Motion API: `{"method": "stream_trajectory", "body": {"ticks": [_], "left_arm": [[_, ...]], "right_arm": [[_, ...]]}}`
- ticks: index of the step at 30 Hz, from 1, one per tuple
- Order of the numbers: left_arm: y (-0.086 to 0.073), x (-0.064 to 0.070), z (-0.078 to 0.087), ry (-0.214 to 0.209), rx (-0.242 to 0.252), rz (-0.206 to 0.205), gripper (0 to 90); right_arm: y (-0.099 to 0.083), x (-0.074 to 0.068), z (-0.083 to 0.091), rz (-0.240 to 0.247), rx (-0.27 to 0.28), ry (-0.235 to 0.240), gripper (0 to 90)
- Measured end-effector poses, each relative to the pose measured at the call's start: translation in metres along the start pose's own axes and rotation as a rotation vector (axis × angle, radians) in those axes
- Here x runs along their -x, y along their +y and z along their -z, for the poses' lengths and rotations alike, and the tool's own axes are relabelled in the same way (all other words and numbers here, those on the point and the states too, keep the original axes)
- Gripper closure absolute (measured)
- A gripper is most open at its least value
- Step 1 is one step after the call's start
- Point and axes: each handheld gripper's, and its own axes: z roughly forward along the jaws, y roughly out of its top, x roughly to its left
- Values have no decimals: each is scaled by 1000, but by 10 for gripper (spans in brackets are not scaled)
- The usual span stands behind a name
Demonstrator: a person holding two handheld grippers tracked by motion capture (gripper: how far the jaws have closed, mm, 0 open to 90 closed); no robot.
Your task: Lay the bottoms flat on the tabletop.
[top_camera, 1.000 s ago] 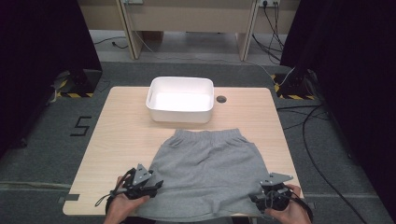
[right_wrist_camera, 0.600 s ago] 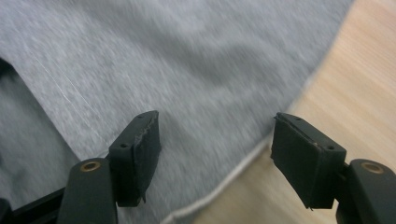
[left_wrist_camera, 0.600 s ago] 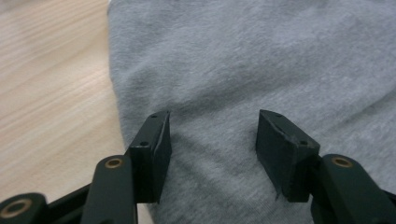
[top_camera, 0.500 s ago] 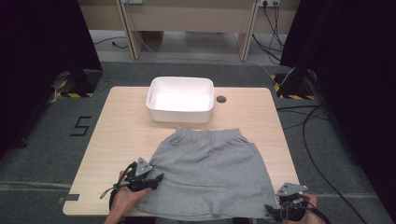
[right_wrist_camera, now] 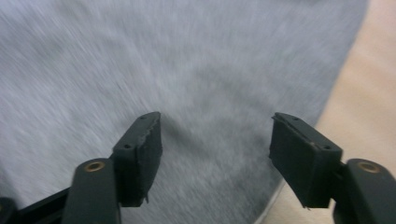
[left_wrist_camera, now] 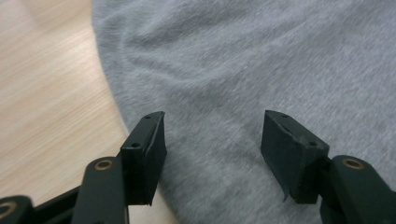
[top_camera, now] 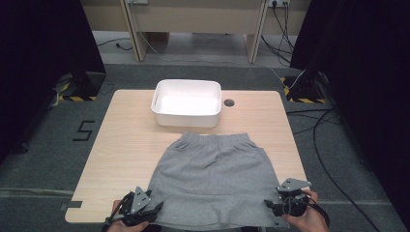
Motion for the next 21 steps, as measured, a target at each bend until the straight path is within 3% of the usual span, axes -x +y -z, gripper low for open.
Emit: {"method": "stream_trajectory", "body": {"ticks": [2, 6, 9, 11, 16, 21], "left_arm": [[0, 1, 4, 22, -21, -41, 414], [-2, 5, 7, 24, -21, -41, 467], [-1, 10, 10, -6, -37, -65, 470], [2, 10, 12, -30, -51, -66, 436], [31, -2, 2, -67, 35, -14, 406], [60, -17, -36, -86, 43, 23, 396]], "right_arm": [[-7, 1, -1, -31, 8, 4, 369], [-17, 5, 8, -30, -8, -3, 378], [-14, 4, 11, -31, -54, -19, 376], [-7, 2, 10, 0, -74, -41, 343], [22, 6, 4, -33, 48, -47, 337], [58, 16, -19, -60, 89, -22, 328]]}}
